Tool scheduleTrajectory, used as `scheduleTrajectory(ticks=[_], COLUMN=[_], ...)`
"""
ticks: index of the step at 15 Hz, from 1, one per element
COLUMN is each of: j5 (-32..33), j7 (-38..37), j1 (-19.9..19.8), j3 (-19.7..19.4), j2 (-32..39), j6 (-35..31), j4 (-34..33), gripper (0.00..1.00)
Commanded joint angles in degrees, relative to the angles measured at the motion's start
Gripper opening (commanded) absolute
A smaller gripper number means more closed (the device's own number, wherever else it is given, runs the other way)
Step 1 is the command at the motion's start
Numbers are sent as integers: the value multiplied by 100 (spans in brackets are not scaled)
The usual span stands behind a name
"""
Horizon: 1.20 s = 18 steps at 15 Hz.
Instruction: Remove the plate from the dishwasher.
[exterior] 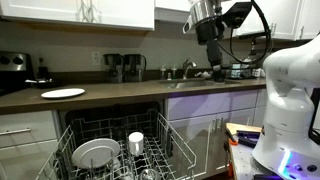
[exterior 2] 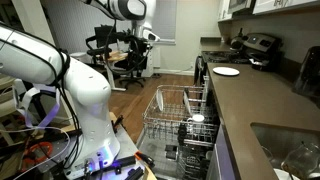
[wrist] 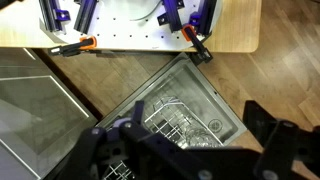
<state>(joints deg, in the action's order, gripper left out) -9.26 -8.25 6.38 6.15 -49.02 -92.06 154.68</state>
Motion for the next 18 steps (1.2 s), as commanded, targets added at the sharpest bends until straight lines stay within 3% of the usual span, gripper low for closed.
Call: scheduleTrajectory(ticks=[1,14,18], j5=[-28,-28,540], j7=[40,40,223], j1=[-67,-67,-208], j3=[51,51,36], j2=[-1,-1,238], j6=[26,25,104], j4=[-16,-16,-305], gripper=[100,100,100])
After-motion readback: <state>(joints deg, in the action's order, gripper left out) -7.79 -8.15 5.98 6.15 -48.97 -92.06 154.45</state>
